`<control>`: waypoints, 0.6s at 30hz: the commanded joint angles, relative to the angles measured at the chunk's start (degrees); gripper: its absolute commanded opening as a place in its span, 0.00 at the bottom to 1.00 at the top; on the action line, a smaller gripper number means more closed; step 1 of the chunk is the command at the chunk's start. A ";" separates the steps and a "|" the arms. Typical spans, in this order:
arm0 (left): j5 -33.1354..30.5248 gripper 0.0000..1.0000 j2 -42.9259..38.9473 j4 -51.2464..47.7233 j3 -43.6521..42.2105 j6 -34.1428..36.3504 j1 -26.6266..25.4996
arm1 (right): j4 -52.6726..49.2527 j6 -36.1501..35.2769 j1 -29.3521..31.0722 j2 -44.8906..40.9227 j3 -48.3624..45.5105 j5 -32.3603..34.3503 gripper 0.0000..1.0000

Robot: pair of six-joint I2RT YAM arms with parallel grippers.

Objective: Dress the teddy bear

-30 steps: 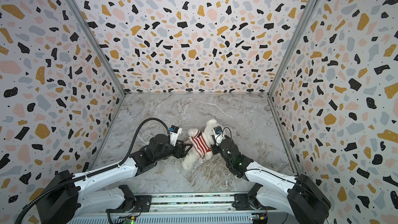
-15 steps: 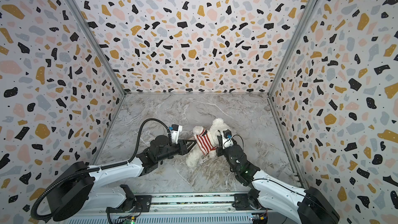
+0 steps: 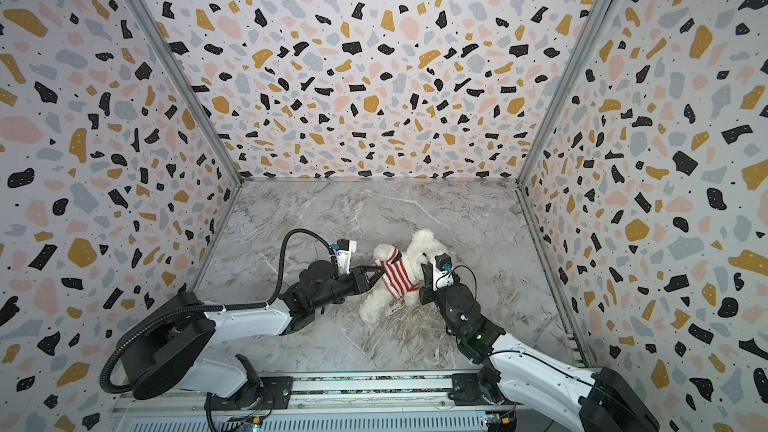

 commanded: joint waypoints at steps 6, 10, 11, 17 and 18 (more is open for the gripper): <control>-0.04 0.04 2.21 6.97 1.28 -2.81 -0.28 | 3.24 0.78 0.34 -1.89 0.29 0.32 0.00; -1.59 0.00 1.30 2.79 0.59 -1.49 -0.21 | 2.18 0.74 0.34 -2.57 1.07 0.45 0.00; -2.16 0.00 1.08 1.03 0.34 -0.94 -0.07 | 2.28 0.88 0.34 -2.88 1.02 0.54 0.00; -4.06 0.00 -0.38 -1.42 -3.77 -0.60 3.05 | 2.29 1.40 0.34 -4.24 1.29 0.93 0.00; -4.16 0.00 -0.70 -1.42 -4.34 -0.52 3.68 | 2.29 1.37 0.34 -4.43 1.33 0.98 0.00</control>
